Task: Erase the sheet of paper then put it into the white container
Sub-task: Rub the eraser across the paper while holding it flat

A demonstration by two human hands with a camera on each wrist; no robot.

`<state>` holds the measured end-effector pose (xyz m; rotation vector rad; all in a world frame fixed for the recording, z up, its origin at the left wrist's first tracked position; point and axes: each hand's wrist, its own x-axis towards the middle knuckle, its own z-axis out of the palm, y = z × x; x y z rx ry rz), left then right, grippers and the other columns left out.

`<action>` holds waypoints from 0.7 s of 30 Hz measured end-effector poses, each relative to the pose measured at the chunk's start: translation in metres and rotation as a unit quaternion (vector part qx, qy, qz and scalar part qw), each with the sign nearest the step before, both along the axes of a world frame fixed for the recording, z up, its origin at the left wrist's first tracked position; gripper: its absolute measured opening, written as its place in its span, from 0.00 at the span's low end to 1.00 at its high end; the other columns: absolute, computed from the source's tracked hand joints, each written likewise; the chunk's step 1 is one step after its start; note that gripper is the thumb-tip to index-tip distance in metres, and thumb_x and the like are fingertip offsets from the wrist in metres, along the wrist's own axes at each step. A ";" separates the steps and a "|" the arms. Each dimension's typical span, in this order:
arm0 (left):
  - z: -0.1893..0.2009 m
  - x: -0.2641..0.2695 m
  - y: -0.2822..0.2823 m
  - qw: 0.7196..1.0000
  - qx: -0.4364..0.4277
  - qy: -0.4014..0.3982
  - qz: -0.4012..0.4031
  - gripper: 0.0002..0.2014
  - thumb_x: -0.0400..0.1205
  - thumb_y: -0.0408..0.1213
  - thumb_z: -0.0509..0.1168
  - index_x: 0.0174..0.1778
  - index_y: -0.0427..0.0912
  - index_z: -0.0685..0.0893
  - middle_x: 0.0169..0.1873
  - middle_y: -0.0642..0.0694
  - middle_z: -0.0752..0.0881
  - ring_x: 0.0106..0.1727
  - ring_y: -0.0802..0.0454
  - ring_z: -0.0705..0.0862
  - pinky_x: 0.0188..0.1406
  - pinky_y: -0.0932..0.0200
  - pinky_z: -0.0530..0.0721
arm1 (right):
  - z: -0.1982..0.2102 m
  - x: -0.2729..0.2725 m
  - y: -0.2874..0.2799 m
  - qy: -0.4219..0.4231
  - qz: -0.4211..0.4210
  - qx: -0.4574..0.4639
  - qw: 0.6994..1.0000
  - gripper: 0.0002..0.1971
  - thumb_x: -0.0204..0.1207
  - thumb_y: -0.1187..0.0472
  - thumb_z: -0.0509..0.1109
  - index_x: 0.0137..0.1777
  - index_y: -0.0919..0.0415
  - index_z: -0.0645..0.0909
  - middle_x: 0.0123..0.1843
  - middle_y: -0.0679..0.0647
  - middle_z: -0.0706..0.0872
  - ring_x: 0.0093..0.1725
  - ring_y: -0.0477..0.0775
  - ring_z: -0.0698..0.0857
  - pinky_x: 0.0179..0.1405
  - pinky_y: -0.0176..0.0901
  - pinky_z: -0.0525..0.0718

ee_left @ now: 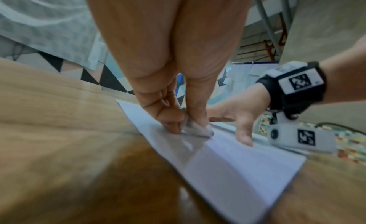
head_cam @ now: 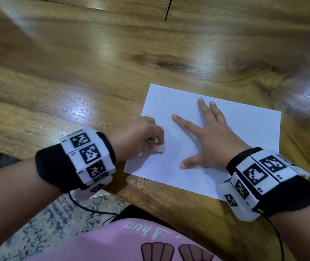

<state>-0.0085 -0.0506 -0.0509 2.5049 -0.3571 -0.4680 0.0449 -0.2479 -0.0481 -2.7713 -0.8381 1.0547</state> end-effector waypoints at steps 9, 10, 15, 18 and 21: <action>0.002 -0.032 0.020 0.991 -0.009 0.117 -0.069 0.07 0.75 0.47 0.64 0.37 0.48 0.82 0.36 0.56 0.77 0.37 0.60 0.78 0.40 0.59 0.79 | -0.001 0.001 0.000 -0.006 0.003 -0.001 1.000 0.58 0.57 0.31 0.75 0.75 0.23 0.33 0.79 0.53 0.18 0.79 0.59 0.22 0.81 0.52 0.43; 0.005 -0.025 0.017 0.993 -0.021 0.110 -0.043 0.07 0.74 0.48 0.66 0.38 0.49 0.83 0.35 0.55 0.77 0.37 0.59 0.79 0.39 0.59 0.78 | -0.002 0.001 0.001 -0.006 0.003 -0.001 1.000 0.58 0.57 0.31 0.76 0.75 0.23 0.33 0.79 0.53 0.18 0.79 0.59 0.22 0.81 0.52 0.43; 0.001 0.010 -0.009 0.999 -0.010 0.032 -0.005 0.06 0.74 0.39 0.70 0.44 0.42 0.85 0.38 0.49 0.78 0.39 0.51 0.79 0.41 0.58 0.76 | -0.003 0.001 0.001 -0.007 0.001 0.002 1.000 0.59 0.57 0.31 0.76 0.75 0.23 0.33 0.79 0.53 0.18 0.79 0.59 0.22 0.81 0.52 0.43; -0.008 0.000 -0.015 0.996 -0.052 0.075 0.001 0.03 0.76 0.32 0.65 0.42 0.37 0.82 0.35 0.51 0.74 0.36 0.53 0.76 0.38 0.58 0.76 | -0.003 0.001 0.000 -0.009 0.003 0.001 1.000 0.58 0.56 0.30 0.75 0.75 0.23 0.32 0.79 0.53 0.19 0.79 0.59 0.23 0.81 0.52 0.43; -0.014 -0.024 -0.010 0.994 0.018 0.042 -0.097 0.04 0.78 0.36 0.64 0.42 0.39 0.82 0.33 0.53 0.74 0.30 0.61 0.77 0.30 0.74 0.73 | -0.003 0.001 0.001 -0.008 0.004 0.003 1.000 0.58 0.56 0.30 0.75 0.75 0.22 0.33 0.79 0.53 0.18 0.79 0.59 0.23 0.81 0.52 0.44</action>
